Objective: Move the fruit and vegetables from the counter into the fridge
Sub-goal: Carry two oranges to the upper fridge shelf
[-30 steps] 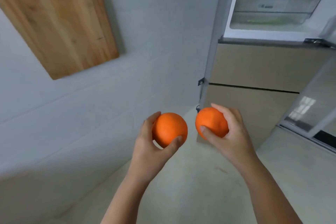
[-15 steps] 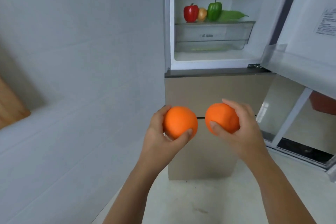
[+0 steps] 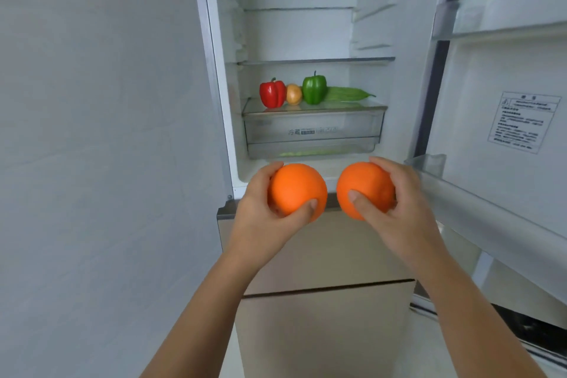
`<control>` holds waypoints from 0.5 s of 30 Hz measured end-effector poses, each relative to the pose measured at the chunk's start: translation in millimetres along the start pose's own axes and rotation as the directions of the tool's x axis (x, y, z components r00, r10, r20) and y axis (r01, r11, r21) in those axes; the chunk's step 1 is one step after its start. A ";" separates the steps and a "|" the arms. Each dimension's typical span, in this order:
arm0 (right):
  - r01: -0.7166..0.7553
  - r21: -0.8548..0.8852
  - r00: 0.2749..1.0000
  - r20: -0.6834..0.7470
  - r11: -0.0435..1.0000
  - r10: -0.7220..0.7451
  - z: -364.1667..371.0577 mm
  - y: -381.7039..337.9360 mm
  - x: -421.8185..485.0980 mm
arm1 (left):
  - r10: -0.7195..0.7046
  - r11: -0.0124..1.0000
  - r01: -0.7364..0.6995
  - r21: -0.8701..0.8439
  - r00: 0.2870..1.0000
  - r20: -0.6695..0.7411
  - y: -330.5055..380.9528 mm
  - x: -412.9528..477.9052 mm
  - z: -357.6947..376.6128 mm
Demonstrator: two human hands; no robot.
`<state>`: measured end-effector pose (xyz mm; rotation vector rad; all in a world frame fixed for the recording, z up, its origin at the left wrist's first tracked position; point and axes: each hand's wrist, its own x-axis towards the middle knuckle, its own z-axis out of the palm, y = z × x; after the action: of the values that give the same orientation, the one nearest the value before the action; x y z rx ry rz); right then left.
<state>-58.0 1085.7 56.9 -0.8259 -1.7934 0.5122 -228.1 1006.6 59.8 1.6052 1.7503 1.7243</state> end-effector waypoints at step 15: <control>0.178 -0.077 0.980 -0.082 0.981 -0.184 61.4 35.7 178.1 | 0.177 0.982 -0.181 -0.052 0.981 -0.074 -32.3 204.6 15.5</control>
<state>-142.9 1244.0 123.7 -0.7128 -1.7917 0.2920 -312.5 1181.2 134.2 1.7450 1.6114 1.9142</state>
